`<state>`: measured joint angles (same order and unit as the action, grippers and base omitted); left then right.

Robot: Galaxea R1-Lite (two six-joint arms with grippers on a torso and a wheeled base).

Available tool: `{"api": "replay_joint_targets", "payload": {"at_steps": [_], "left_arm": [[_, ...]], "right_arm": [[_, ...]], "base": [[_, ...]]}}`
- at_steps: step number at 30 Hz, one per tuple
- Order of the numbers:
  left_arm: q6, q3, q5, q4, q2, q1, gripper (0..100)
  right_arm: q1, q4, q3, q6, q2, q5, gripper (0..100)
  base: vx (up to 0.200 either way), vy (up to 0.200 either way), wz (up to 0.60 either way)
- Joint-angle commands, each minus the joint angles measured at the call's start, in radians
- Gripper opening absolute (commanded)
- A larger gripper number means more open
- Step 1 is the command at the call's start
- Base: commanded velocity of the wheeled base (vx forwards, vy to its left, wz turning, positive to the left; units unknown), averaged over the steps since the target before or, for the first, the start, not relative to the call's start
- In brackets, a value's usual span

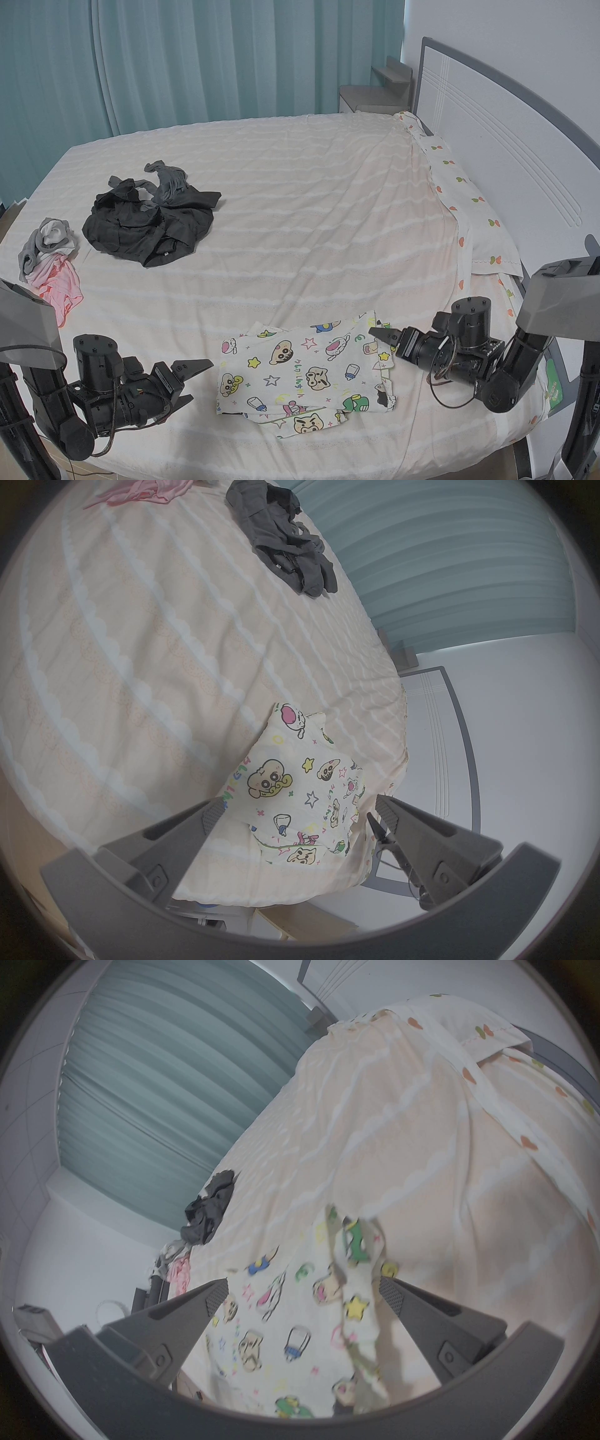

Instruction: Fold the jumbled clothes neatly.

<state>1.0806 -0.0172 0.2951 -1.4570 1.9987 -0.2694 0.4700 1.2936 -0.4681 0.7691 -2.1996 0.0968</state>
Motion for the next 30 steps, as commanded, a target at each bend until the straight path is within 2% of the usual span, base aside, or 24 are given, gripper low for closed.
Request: {"api": "replay_joint_targets", "payload": {"at_steps": [1, 6, 21, 22, 30], "left_arm": [[0.001, 0.010, -0.001, 0.000, 0.000, -0.001, 100], [0.001, 0.008, 0.001, 0.000, 0.000, -0.001, 100], [0.001, 0.008, 0.001, 0.000, 0.000, -0.001, 100], [0.001, 0.008, 0.001, 0.000, 0.000, -0.001, 100], [0.001, 0.008, 0.001, 0.000, 0.000, -0.001, 100]], "right_arm": [[0.071, 0.029, 0.054, 0.004, -0.035, 0.000, 100], [0.111, 0.023, 0.049, -0.004, -0.072, -0.005, 100], [0.125, 0.029, 0.043, -0.053, -0.121, -0.003, 100], [0.125, 0.029, 0.043, -0.059, -0.123, -0.003, 0], [0.122, 0.027, 0.028, -0.068, -0.126, -0.005, 0]], "base": [[0.000, 0.000, 0.00], [0.000, 0.000, 0.00], [0.000, 0.000, 0.00], [0.000, 0.000, 0.00], [0.000, 0.000, 0.00]]}}
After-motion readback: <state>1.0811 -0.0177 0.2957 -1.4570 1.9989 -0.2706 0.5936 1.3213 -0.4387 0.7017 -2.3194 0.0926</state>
